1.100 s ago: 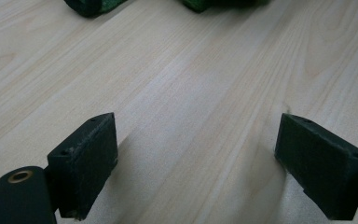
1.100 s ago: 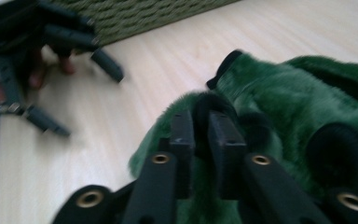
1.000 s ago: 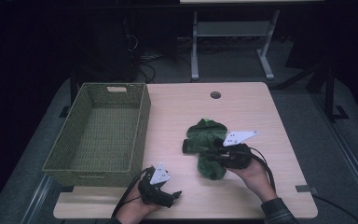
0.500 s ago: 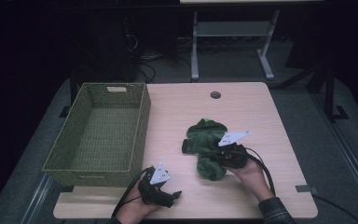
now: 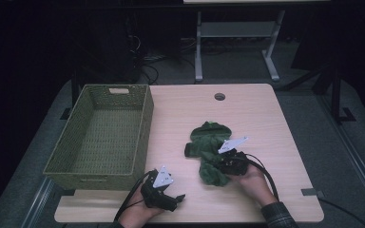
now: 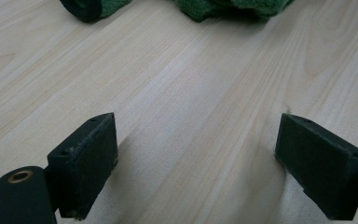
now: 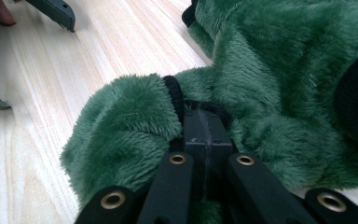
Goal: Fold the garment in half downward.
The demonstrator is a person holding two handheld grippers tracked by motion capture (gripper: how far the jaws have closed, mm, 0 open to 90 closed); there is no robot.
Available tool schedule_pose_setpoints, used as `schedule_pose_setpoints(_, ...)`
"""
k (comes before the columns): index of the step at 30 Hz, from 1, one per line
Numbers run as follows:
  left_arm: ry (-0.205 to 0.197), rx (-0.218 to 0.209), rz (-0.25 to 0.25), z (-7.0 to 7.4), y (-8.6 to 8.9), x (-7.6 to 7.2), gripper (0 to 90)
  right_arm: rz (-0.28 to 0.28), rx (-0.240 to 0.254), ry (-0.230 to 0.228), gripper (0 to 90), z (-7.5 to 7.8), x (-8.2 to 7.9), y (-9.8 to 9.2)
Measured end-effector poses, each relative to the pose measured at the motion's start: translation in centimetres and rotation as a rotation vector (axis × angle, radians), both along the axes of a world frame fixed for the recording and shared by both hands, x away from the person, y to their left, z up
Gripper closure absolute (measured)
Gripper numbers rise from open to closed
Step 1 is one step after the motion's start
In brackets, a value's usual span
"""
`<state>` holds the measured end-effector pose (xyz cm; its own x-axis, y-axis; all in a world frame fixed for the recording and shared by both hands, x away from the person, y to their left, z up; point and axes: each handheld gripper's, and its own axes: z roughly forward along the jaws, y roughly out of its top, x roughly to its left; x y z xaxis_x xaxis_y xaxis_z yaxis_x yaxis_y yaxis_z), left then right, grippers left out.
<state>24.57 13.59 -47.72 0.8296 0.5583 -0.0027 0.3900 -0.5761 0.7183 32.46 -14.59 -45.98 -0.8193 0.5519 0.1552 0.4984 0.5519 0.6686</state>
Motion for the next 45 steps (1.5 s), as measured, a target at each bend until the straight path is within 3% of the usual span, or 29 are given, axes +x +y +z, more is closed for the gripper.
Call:
schedule_pose_setpoints(2, 0.000, 0.000, 0.001, 0.0, 0.0, 0.0, 12.2, -0.001, 0.012, -0.018, 89.0, 0.4, 0.0, -0.2)
schedule_pose_setpoints(5, 0.000, 0.002, 0.018, 0.0, -0.1, 0.0, 12.2, -0.022, 0.046, -0.053, 75.6, 1.6, -0.2, -1.0)
schedule_pose_setpoints(10, -0.001, 0.002, 0.041, 0.0, -0.4, 0.0, 12.1, -0.045, 0.075, -0.065, 71.2, 2.8, -0.3, -1.9)
schedule_pose_setpoints(15, 0.002, 0.010, 0.020, 0.1, -0.5, 0.3, 12.2, -0.066, 0.118, -0.099, 65.3, 4.4, -0.2, -3.0)
schedule_pose_setpoints(20, 0.024, 0.045, 0.026, 0.6, -1.3, 0.6, 13.2, -0.082, 0.125, -0.113, 59.9, 5.1, 0.2, -3.7)
schedule_pose_setpoints(25, 0.002, 0.017, 0.012, 1.9, -2.2, 1.0, 13.6, -0.095, 0.124, -0.130, 56.2, 5.6, 0.8, -4.1)
schedule_pose_setpoints(34, -0.009, -0.038, -0.016, 4.6, -3.6, 4.1, 15.1, -0.125, 0.123, -0.137, 52.6, 6.3, 2.1, -4.6)
schedule_pose_setpoints(37, -0.012, -0.069, -0.028, 5.4, -4.2, 5.5, 21.4, -0.132, 0.110, -0.139, 52.5, 6.5, 2.9, -4.8)
schedule_pose_setpoints(43, -0.045, -0.087, -0.025, 6.4, -5.5, 8.6, 28.4, -0.150, 0.104, -0.146, 52.8, 6.7, 4.7, -5.4)
schedule_pose_setpoints(45, -0.039, -0.104, -0.015, 6.6, -6.0, 9.7, 29.7, -0.163, 0.100, -0.131, 52.8, 6.7, 5.4, -5.6)
